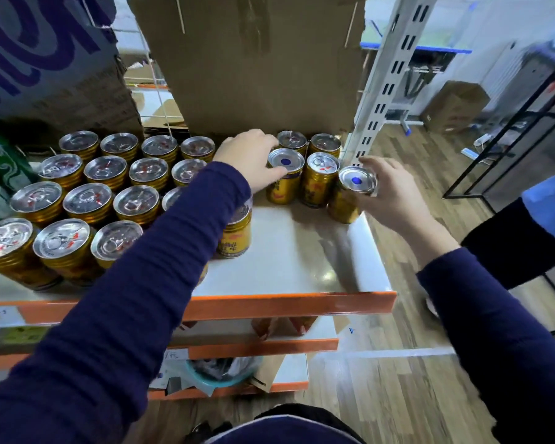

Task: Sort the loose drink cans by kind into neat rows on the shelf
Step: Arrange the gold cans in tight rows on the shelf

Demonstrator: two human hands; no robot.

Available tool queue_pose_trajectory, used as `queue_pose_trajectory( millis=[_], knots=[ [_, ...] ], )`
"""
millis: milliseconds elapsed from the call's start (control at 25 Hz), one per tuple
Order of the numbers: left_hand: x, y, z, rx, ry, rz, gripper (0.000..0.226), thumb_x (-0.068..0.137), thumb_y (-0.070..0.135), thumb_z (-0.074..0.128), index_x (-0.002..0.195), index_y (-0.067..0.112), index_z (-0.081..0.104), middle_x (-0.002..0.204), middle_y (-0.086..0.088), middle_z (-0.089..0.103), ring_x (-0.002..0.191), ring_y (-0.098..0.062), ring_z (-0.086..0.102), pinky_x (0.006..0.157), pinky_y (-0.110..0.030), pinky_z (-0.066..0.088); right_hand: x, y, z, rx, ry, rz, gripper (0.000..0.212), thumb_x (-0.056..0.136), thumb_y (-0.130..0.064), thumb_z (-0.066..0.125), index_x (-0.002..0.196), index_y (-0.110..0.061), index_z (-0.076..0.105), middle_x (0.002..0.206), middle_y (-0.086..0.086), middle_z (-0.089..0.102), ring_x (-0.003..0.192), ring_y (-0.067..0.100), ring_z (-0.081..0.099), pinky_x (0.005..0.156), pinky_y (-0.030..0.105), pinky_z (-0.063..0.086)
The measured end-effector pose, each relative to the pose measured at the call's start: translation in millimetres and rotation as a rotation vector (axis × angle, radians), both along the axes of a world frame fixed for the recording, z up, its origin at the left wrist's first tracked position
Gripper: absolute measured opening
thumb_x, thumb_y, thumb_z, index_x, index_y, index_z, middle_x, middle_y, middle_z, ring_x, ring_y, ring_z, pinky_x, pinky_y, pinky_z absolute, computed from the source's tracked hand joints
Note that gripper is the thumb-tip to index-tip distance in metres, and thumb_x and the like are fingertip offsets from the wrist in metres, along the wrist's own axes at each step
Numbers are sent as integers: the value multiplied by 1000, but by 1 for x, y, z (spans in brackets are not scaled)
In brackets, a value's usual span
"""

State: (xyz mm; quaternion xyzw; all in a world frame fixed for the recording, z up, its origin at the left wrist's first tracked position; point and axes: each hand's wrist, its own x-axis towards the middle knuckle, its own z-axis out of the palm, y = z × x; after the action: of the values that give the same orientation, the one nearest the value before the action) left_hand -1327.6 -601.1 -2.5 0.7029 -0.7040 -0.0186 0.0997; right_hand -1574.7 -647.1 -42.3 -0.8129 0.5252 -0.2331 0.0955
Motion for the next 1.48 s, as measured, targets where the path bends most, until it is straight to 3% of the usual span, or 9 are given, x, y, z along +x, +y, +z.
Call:
queue_pose_trajectory(
  millis=[160,320,480,560,720,800,920,1160,1480],
  knots=[
    [-16,-34,-10,158,-57,19,65,83,49,67,127,4,51,126,-18,54,118,-35,50,95,-44,44,-2,-10,-5,79,-53,29,62,77,-33,77,131,-15,54,126,9,60,116,27,54,91,29,40],
    [-16,-35,-8,123,-5,28,66,71,53,77,114,5,61,111,-14,63,102,-32,57,84,-40,49,-6,-11,-5,102,-88,13,63,73,-39,78,128,-16,57,119,9,62,109,25,57,88,27,42],
    [-19,-2,0,119,64,-55,68,59,58,81,108,13,62,102,-4,64,92,-23,58,74,-33,48,-15,3,-2,395,-351,78,43,78,-31,74,116,-18,59,106,8,64,85,21,67,72,41,60],
    [-25,18,-3,173,89,-114,68,58,58,82,106,16,59,101,-2,61,90,-20,56,74,-33,48,-18,11,-6,403,-313,113,45,75,-33,73,115,-21,57,101,4,63,84,21,65,73,41,59],
    [-36,45,-19,128,172,-115,67,63,52,81,113,16,53,108,-3,55,95,-19,52,79,-31,46,-24,15,-6,401,-241,101,50,63,-42,64,109,-27,52,95,-4,60,80,15,59,72,31,49],
    [-44,55,-30,66,211,-68,75,67,48,80,125,14,47,119,-6,52,106,-22,51,87,-33,46,-33,12,-6,495,-77,162,46,66,-40,73,105,-30,51,92,-6,59,77,14,58,69,30,48],
    [-51,63,-42,5,174,-34,89,72,47,78,140,11,34,136,-10,46,122,-26,48,98,-37,44,-34,14,-13,632,39,242,54,70,-31,83,112,-27,50,101,-1,59,86,19,61,81,37,51],
    [-40,52,-36,88,93,-126,84,68,56,77,132,11,46,129,-10,55,115,-27,53,96,-38,45,-13,25,-29,443,70,202,62,79,-51,70,131,-25,49,108,-1,60,94,15,57,79,23,40],
    [-28,46,-14,131,107,-302,73,58,32,87,122,19,54,106,-3,48,100,-23,51,86,-36,47,-12,30,-34,409,5,154,55,80,-51,69,125,-24,52,105,-2,61,93,16,57,79,27,43]
  ],
)
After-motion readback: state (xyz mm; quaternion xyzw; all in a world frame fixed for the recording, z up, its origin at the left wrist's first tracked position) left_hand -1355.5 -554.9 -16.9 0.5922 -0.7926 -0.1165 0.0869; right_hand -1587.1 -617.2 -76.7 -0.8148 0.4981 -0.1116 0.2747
